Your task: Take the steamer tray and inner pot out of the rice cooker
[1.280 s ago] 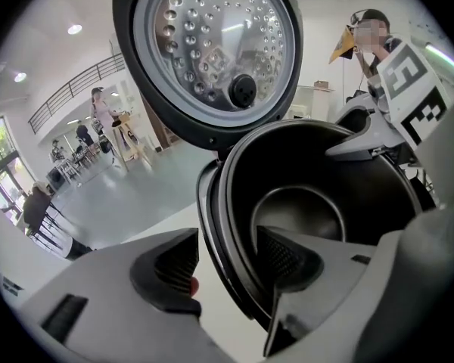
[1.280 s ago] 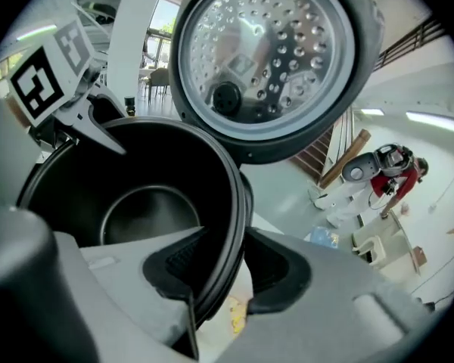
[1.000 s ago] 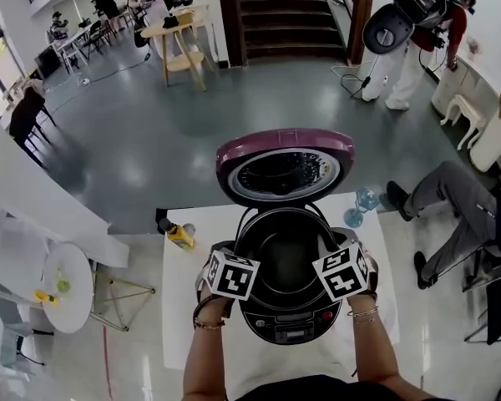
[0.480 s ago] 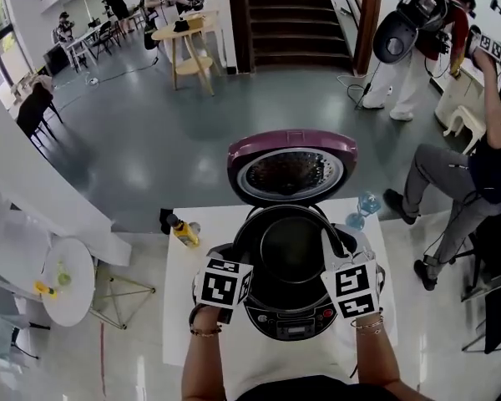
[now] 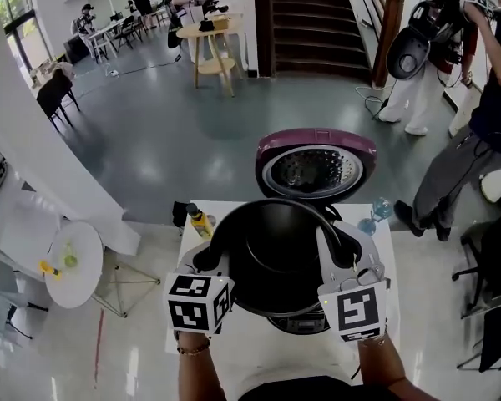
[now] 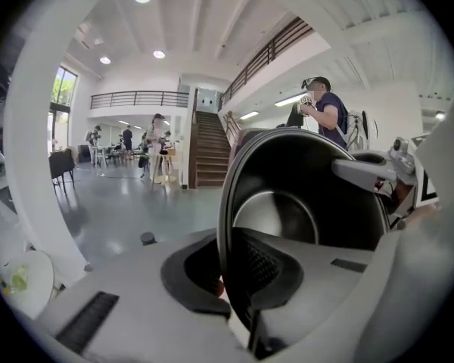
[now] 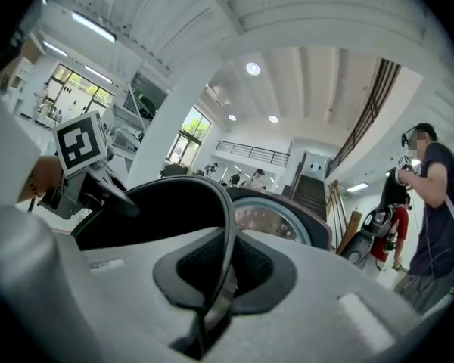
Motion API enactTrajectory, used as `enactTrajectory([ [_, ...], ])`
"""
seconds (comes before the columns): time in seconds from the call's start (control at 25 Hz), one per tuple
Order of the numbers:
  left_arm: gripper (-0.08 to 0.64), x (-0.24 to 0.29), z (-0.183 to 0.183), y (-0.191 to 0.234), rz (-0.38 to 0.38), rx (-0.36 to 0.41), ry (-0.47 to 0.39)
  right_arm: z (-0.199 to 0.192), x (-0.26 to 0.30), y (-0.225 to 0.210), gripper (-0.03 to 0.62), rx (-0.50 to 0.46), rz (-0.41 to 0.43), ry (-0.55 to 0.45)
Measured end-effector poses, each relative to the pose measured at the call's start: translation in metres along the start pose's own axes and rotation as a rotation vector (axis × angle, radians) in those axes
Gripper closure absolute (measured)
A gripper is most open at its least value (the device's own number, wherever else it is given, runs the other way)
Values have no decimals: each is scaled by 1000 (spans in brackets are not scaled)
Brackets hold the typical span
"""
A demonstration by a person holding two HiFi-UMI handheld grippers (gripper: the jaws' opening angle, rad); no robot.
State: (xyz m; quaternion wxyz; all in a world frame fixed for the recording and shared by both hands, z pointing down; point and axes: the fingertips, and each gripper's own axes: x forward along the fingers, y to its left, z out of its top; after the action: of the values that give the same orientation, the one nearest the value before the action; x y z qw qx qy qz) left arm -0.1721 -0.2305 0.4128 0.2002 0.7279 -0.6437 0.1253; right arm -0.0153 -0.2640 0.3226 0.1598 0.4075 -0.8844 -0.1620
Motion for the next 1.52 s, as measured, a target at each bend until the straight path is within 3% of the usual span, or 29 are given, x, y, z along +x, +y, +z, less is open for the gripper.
enactTrajectory([
  [0.16, 552, -45, 0, 40, 134, -16, -33, 31, 16, 39, 577, -15, 100, -48],
  [0.32, 552, -88, -30, 82, 247, -69, -6, 39, 35, 97, 578, -26, 227, -71],
  [0.52, 552, -135, -95, 130, 379, -159, 88, 22, 56, 185, 581, 10, 401, 3],
  [0.68, 552, -160, -160, 148, 441, -280, 179, -6, 64, 252, 581, -4, 563, 97],
  [0.84, 551, -179, -225, 156, 462, -378, 293, -40, 61, 309, 581, -6, 681, 206],
  [1.04, 549, -195, -283, 164, 458, -425, 422, -81, 49, 359, 583, 53, 744, 322],
  [1.28, 551, -187, -323, 171, 428, -446, 510, -133, 48, 386, 583, 113, 771, 464],
  [1.52, 551, -174, -338, 170, 405, -453, 552, -166, 46, 390, 582, 171, 784, 567],
])
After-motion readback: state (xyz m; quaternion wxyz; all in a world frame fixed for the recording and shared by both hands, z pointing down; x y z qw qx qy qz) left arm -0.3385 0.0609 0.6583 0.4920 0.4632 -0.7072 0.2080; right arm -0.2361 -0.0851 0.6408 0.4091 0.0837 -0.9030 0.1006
